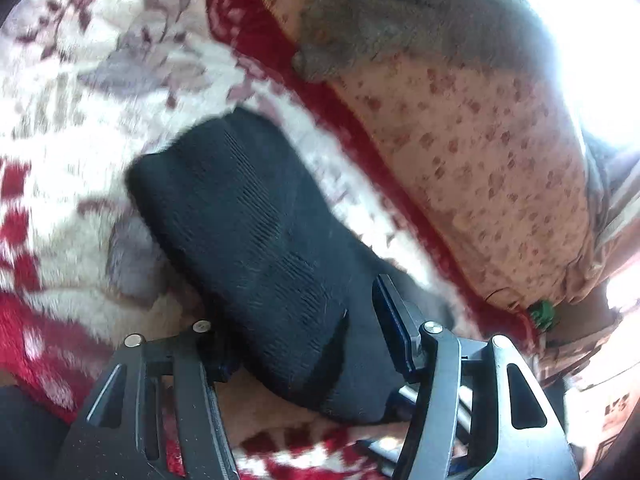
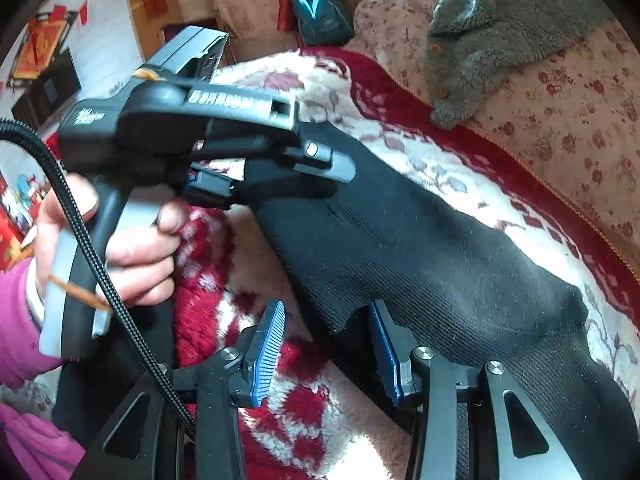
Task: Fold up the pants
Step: 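Open both grippers and smooth the folded black pants flat on the blanket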
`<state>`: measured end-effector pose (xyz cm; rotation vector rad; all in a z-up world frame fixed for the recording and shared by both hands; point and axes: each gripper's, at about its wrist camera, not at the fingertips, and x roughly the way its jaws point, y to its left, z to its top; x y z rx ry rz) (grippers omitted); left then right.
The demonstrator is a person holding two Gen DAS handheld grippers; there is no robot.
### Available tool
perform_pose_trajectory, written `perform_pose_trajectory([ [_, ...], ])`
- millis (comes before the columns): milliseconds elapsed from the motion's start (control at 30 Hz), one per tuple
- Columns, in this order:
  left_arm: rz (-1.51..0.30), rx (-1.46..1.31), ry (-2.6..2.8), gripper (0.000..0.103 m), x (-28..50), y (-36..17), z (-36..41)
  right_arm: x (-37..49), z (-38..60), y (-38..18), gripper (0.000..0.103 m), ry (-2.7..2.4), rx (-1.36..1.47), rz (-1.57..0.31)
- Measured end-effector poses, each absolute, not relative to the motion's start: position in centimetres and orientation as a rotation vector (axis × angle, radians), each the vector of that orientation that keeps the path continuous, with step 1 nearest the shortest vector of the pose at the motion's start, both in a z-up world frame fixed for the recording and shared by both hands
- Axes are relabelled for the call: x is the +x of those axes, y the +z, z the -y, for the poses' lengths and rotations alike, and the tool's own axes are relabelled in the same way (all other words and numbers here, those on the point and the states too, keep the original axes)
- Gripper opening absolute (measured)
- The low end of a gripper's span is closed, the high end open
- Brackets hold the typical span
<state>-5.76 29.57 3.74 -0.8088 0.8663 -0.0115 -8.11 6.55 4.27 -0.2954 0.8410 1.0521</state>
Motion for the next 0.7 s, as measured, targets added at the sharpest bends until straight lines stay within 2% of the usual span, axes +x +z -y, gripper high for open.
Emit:
perform_pose_trajectory([
  [67, -0.848, -0.805, -0.021, 0.052, -5.6, 5.4, -29.8, -7.9, -6.5, 4.4, 0.049, 1.024, -0.299, -0.836],
  [133, -0.85, -0.815, -0.026, 0.048, -5.5, 6.8, -30.0, -7.6, -6.6, 4.2, 0.049, 1.015, -0.3, -0.84],
  [267, -0.818, -0.772, -0.018, 0.048, -6.3, 8.9, -30.0, -7.4, -7.7, 4.1, 0.05, 1.009, -0.311, -0.843],
  [333, -0.812, -0.74, 0.023, 0.048, -7.1, 8.9, -30.2, -6.8, -7.7, 4.1, 0.05, 1.012, -0.248, -0.86],
  [433, -0.828, -0.725, 0.065, 0.048, -8.3, 8.0, -30.8, -6.1, -7.8, 3.6, 0.057, 1.052, -0.153, -0.921],
  [700, -0.793, -0.634, 0.228, 0.048, -11.8, 7.6, -33.0, -6.9, -5.6, 4.1, 0.057, 1.119, -0.052, -0.994],
])
